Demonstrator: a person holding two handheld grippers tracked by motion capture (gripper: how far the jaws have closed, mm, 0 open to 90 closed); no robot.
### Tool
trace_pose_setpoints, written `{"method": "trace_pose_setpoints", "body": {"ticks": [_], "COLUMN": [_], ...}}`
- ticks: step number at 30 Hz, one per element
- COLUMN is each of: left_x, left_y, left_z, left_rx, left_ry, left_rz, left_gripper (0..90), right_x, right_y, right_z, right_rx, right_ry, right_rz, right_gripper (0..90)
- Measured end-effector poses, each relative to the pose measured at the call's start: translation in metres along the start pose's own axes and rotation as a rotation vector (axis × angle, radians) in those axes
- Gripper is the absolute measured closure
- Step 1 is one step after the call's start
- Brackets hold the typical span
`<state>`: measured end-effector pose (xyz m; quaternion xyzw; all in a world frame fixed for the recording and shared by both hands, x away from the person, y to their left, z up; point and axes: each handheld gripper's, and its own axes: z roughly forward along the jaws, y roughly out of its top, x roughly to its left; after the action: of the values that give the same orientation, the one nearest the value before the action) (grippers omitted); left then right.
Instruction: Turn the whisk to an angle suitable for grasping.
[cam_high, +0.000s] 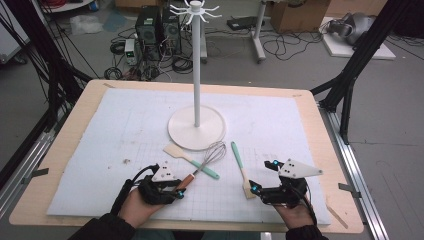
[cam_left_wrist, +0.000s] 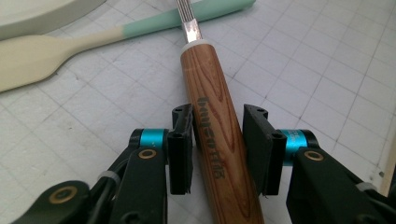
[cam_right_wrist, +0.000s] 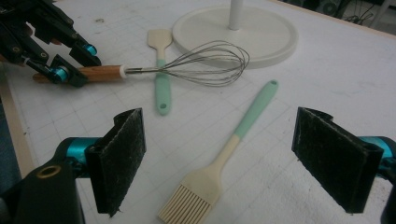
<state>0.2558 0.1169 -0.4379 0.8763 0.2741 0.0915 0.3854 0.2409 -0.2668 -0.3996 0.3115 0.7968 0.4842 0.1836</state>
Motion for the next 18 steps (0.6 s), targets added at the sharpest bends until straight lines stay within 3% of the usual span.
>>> {"method": "trace_pose_setpoints", "body": {"ticks": [5, 9, 18], "left_x": [0.0014, 0.0050, 0.0048], "left_y": [0.0003, -0.0001, -0.0001], "left_z": [-0.0033, -0.0052, -0.0059], "left_rx": [-0.004, -0.010, -0.010], "left_ry": [0.045, 0.042, 0.062], "left_rz": [-0.009, -0.023, -0.004], "left_gripper": [68.2, 70.0, 70.2], "right_x": [0.0004, 0.0008, 0.0008], "right_y": [-0.0001, 0.0001, 0.0001], "right_z": [-0.0001, 0.0000, 0.0000], "right_rx": [0.001, 0.001, 0.000], "right_ry": [0.001, 0.005, 0.007], "right_rz": [0.002, 0.004, 0.002], "right_gripper": [16.3, 16.3, 16.3]}}
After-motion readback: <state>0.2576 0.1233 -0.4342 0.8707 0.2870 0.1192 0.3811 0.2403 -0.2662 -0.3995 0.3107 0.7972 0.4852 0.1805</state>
